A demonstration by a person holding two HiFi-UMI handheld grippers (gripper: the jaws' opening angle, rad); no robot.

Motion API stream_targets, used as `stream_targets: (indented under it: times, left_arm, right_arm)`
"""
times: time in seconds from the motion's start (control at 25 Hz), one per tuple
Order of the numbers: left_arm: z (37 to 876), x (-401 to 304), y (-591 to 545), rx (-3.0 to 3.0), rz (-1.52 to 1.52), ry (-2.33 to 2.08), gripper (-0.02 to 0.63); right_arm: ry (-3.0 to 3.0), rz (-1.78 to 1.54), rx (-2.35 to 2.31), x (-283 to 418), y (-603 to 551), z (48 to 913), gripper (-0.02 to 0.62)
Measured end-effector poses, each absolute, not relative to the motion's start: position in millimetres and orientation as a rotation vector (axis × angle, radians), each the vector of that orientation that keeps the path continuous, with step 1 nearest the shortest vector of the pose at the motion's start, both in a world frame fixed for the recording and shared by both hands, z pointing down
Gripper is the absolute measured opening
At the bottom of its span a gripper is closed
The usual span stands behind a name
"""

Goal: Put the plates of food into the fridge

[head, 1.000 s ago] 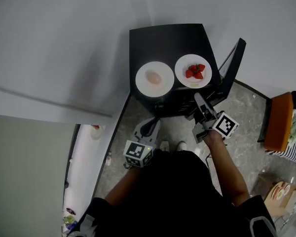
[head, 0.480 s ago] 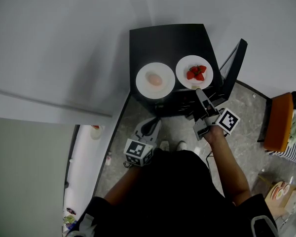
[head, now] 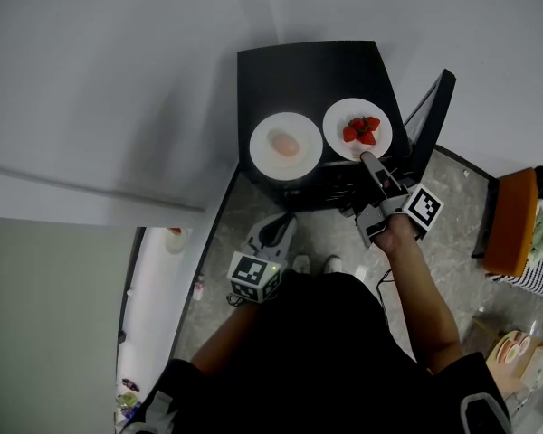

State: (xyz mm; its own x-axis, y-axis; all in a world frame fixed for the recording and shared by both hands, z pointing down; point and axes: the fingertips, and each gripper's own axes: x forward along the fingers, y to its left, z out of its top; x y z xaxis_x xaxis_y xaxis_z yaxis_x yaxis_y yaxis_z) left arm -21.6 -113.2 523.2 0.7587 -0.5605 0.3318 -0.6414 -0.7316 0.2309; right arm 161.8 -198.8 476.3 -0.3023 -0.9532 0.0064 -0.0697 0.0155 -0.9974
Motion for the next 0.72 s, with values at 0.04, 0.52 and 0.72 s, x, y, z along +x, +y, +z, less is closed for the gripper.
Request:
stream_targets:
  times: [0.04,0.52,0.72]
  left_arm:
    - [524.0,-21.8,-112.5,2.624,0.347,-0.927,0.024]
    - [528.9,-16.6,-107.9,2.623,0.367,-0.913,0.024]
    - [527.0,-10.4,-94.6,2.633,0.373,-0.899,0.024]
  right_arm:
    - [1.476,-1.414,-1.098,160.8,-199.1,478.5,0.076]
    - [1.456,-1.485,-1.027,154.1,-177.9,487.1,0.037]
    - [1.472,-1.488,-0.995,152.6,-155.8,483.2,0.037]
